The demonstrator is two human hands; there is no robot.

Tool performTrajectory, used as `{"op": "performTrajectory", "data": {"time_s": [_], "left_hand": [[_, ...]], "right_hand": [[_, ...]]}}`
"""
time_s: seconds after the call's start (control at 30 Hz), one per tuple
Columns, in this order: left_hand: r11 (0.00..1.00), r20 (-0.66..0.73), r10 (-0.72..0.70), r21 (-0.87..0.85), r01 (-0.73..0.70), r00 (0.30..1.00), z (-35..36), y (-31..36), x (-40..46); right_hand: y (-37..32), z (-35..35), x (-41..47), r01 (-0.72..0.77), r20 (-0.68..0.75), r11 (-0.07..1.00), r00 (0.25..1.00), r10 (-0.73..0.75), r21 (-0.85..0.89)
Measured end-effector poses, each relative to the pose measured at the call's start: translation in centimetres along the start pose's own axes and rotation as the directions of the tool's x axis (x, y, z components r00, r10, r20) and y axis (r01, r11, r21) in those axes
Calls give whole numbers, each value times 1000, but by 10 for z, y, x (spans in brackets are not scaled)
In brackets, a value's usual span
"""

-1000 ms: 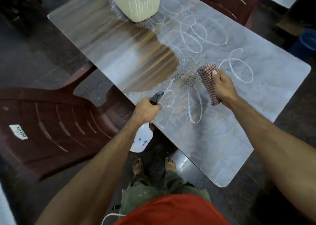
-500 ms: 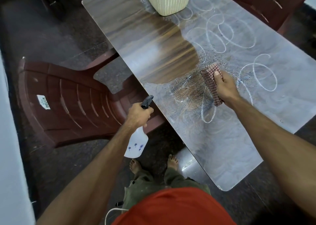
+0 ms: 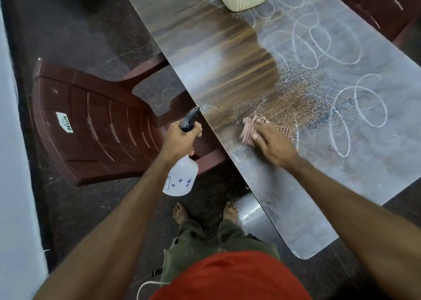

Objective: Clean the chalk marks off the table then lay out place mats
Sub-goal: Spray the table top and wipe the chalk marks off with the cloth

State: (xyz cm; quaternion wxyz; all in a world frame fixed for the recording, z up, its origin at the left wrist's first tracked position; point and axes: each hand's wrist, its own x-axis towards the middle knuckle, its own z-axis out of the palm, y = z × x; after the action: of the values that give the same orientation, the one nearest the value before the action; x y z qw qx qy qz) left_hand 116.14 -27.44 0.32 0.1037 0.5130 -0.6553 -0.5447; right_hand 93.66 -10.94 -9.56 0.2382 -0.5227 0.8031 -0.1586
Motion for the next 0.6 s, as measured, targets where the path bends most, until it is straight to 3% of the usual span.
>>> {"op": "performTrajectory", "data": {"time_s": [0.07,0.13,0.33,0.47,0.6], "left_hand": [[999,-4,9,-43,-9,1000,-4,1,2],[999,4,20,-49,-20,1000,-7,3,5],[998,0,66,-15,-66,998,-12,10,24],[995,-23,90,-43,-91,996,-17,19,36],[992,-14,111,-51,-111,994,-25,25,42]], "right_hand": [[4,25,-7,26,88,972,996,-5,-234],[10,33,-4,22,56,952,998,-5,-304],[1,28,59,-61,-12,931,998,61,-359],[-41,47,80,7,-6,933,1000,-9,-359],[-44,58,42,124,34,920,992,-120,-371]]}}
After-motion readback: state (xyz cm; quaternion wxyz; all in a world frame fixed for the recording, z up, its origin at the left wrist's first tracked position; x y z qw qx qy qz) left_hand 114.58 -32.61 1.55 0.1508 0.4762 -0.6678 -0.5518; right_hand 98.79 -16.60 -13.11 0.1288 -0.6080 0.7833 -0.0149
